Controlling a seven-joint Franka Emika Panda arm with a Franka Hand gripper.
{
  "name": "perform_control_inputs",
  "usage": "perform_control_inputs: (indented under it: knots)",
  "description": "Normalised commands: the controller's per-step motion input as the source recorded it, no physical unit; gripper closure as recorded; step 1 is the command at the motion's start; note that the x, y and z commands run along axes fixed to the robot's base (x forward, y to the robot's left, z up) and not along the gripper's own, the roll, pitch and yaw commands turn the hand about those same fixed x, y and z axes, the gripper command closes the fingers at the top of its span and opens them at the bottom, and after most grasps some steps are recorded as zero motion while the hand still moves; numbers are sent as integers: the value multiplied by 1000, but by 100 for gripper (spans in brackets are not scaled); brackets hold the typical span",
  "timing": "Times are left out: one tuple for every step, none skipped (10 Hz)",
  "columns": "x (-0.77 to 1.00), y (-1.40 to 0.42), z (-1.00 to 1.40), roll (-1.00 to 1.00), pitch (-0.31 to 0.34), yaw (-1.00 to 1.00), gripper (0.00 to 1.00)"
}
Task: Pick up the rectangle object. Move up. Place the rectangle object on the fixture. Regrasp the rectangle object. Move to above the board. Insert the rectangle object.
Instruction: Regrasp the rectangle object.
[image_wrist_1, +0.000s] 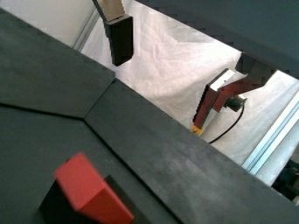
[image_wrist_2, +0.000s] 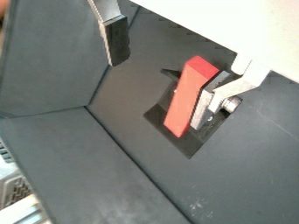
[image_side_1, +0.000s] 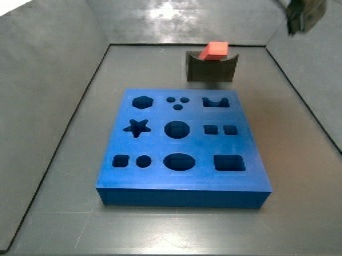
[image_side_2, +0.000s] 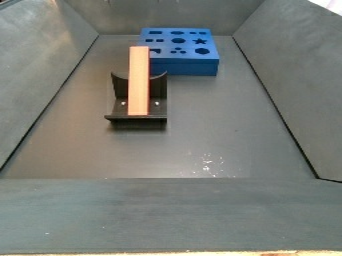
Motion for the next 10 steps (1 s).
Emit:
perform_control_inputs:
  knots:
    - [57,37,-1000,32,-87,112,0]
    - [62,35,-1000,42,-101,87,0]
    - [72,33,-1000,54,-115,50,0]
    - [79,31,-1000,61,-117,25,0]
    - [86,28,-1000,62,-106,-6,0]
    - [97,26,-1000,63,-89,-26,0]
    - [103,20,-994,63,-69,-38,0]
    - [99,17,-885,63,-55,-41,0]
    - [89,9,-680,65,-25,-38,0]
    - [87,3,-534,64,-7,-37,0]
